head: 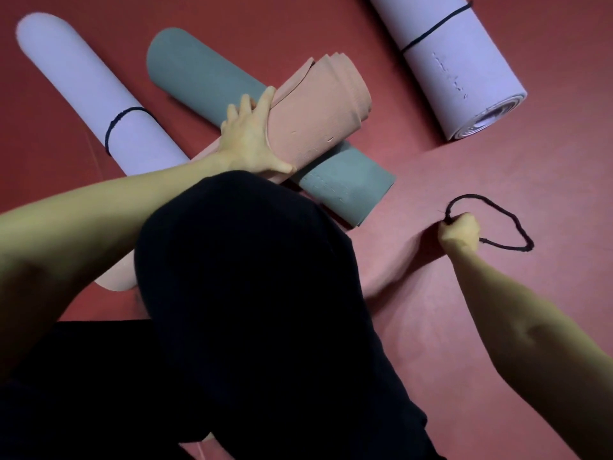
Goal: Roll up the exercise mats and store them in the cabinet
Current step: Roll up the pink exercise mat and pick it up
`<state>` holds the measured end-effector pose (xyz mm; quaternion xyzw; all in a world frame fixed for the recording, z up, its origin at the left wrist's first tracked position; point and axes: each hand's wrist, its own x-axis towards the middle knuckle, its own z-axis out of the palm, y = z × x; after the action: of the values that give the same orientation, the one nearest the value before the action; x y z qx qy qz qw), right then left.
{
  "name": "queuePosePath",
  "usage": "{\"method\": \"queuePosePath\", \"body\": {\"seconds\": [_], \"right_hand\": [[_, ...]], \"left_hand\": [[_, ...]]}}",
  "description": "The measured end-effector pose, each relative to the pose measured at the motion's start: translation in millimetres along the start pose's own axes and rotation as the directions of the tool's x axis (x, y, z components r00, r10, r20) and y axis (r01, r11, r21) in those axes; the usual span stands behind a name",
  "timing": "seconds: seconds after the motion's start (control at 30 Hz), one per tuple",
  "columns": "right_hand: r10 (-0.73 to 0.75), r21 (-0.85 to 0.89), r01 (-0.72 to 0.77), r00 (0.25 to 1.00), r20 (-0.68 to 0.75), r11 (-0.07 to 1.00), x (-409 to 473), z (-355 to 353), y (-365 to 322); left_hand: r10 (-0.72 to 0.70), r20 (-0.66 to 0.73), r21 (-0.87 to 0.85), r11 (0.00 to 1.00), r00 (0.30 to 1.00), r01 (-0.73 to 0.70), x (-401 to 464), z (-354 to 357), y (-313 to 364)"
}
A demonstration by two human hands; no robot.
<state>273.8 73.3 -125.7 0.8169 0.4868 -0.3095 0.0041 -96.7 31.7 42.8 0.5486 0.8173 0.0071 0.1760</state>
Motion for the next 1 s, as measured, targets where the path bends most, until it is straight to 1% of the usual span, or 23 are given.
{"method": "queuePosePath", "body": {"seconds": [0.1, 0.17, 0.2, 0.27, 0.3, 0.37, 0.43, 0.5, 0.53, 0.57, 0.6, 0.63, 0.67, 0.73, 0.83, 1.0], "right_hand": [[-0.011, 0.026, 0.010, 1.000, 0.017, 1.000, -5, -1, -13], [-0.041, 0.105, 0.042, 0.999, -0.009, 0.994, -13, -4, -28], [-0.052, 0.173, 0.057, 0.998, -0.032, 0.983, -16, -6, -37], [-0.068, 0.344, 0.093, 0.994, -0.085, 0.934, -27, -12, -58], [-0.070, 0.404, 0.119, 0.989, -0.132, 0.907, -35, -17, -70], [-0.116, 0.466, 0.208, 0.969, -0.219, 0.860, -53, -28, -99], [-0.180, 0.562, 0.293, 0.952, -0.249, 0.774, -69, -41, -134], [-0.267, 0.667, 0.309, 0.949, -0.169, 0.677, -86, -60, -171], [-0.338, 0.703, 0.305, 0.936, -0.098, 0.643, -96, -71, -191], [-0.437, 0.727, 0.312, 0.899, -0.018, 0.612, -106, -82, -211], [-0.534, 0.750, 0.311, 0.843, 0.065, 0.583, -121, -94, -230], [-0.605, 0.772, 0.303, 0.786, 0.130, 0.560, -139, -109, -248], [-0.645, 0.769, 0.310, 0.746, 0.167, 0.558, -156, -123, -263], [-0.689, 0.727, 0.382, 0.704, 0.172, 0.571, -185, -151, -288], [-0.725, 0.697, 0.466, 0.679, 0.114, 0.546, -218, -180, -310], [-0.781, 0.681, 0.603, 0.620, -0.074, 0.414, -277, -213, -325]], "left_hand": [[0.010, 0.000, -0.004, 1.000, 1.000, -0.010, -1, 0, 0], [0.015, 0.001, -0.011, 1.000, 1.000, -0.015, -1, -1, 1], [0.018, 0.005, -0.019, 1.000, 1.000, -0.018, -1, -2, 1], [0.026, 0.009, -0.038, 0.999, 1.000, -0.026, -3, -6, 1], [0.029, 0.005, -0.047, 0.998, 1.000, -0.029, -4, -9, 0], [0.028, 0.001, -0.073, 0.997, 1.000, -0.028, -10, -17, -2], [0.026, -0.004, -0.116, 0.993, 1.000, -0.026, -17, -29, -8], [0.030, -0.018, -0.150, 0.988, 0.999, -0.032, -26, -46, -14], [0.027, -0.032, -0.161, 0.986, 0.999, -0.032, -31, -57, -17], [0.025, -0.054, -0.171, 0.985, 0.998, -0.034, -36, -68, -21], [0.026, -0.082, -0.181, 0.983, 0.996, -0.041, -41, -79, -25], [0.030, -0.115, -0.193, 0.980, 0.993, -0.052, -48, -91, -28], [0.033, -0.154, -0.207, 0.976, 0.988, -0.065, -55, -103, -30], [0.036, -0.223, -0.234, 0.968, 0.974, -0.090, -70, -126, -32], [0.041, -0.306, -0.271, 0.954, 0.951, -0.128, -92, -153, -33], [0.021, -0.374, -0.369, 0.914, 0.927, -0.170, -132, -186, -33]]}}
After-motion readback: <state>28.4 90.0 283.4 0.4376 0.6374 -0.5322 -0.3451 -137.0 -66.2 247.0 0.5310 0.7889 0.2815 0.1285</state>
